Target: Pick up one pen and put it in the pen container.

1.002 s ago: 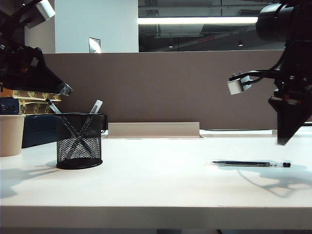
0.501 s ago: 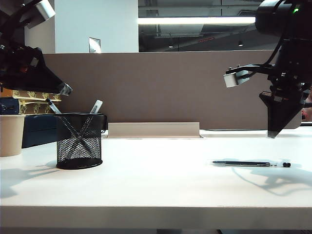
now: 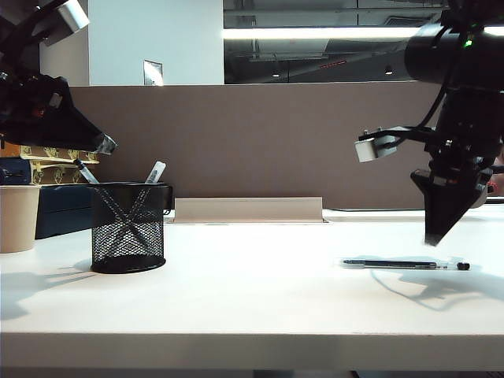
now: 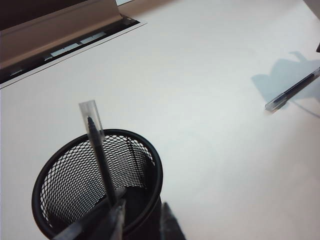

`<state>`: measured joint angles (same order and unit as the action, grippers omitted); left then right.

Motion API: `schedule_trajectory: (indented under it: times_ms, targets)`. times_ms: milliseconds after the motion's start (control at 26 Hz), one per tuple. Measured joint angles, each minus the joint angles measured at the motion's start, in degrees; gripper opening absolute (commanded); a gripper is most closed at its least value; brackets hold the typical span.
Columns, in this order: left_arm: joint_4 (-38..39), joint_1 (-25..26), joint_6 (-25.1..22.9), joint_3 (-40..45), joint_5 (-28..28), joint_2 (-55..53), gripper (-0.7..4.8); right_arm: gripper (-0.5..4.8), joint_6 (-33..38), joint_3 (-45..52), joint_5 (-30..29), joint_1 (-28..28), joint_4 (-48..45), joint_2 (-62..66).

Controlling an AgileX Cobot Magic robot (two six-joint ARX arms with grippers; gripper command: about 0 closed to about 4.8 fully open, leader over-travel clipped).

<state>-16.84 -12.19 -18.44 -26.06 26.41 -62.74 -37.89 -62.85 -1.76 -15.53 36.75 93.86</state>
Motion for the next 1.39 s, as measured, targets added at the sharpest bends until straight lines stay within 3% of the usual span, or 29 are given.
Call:
schedule_trajectory:
  times_ms: [347,462,1387]
  targets:
    - [0.0,0.0,0.0,0.0,0.0,0.0,0.94,2.37,0.1,-0.6,-1.5,0.0,0.4,1.4]
    - [0.0,0.0,0.0,0.0,0.0,0.0,0.94,2.94,0.0,-1.6,-1.5,0.0,0.8,2.5]
    - [0.0,0.0,0.0,0.0,0.0,0.0,0.94,2.93,1.7,-3.5,-4.3,0.3,0.6,7.5]
